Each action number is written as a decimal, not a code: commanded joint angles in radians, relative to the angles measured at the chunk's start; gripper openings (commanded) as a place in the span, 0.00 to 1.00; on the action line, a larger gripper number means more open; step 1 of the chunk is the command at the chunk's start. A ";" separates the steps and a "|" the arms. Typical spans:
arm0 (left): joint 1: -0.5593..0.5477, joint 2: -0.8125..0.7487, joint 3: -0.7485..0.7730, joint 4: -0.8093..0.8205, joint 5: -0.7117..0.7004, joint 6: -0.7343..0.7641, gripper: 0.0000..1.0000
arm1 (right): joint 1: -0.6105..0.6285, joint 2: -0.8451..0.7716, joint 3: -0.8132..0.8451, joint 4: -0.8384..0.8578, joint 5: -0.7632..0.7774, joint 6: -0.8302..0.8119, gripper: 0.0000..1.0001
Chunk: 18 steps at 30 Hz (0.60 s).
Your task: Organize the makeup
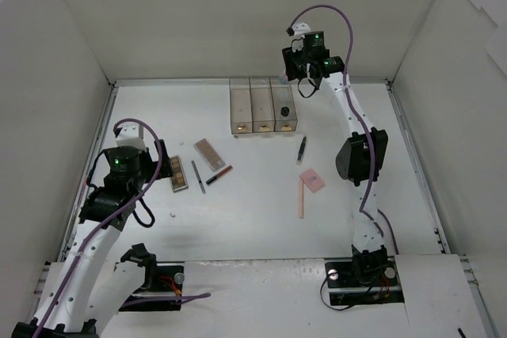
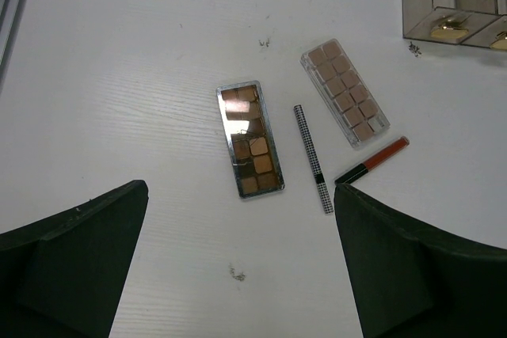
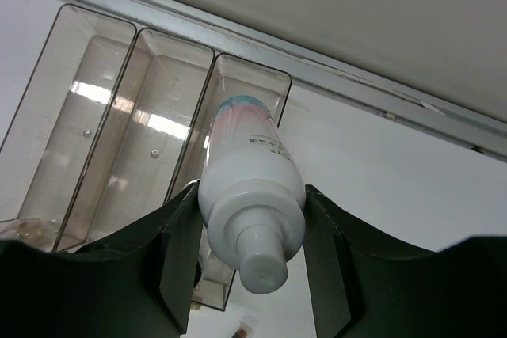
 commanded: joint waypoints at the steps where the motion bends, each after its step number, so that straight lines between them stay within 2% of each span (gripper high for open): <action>1: 0.003 -0.001 0.010 0.048 -0.012 0.022 1.00 | 0.005 0.013 0.059 0.123 0.007 -0.028 0.00; 12: 0.003 0.002 0.001 0.033 -0.005 0.013 0.99 | 0.010 0.125 0.089 0.207 -0.028 -0.031 0.00; 18: 0.003 0.022 0.003 0.036 -0.007 0.013 0.99 | 0.012 0.156 0.096 0.209 -0.036 -0.024 0.05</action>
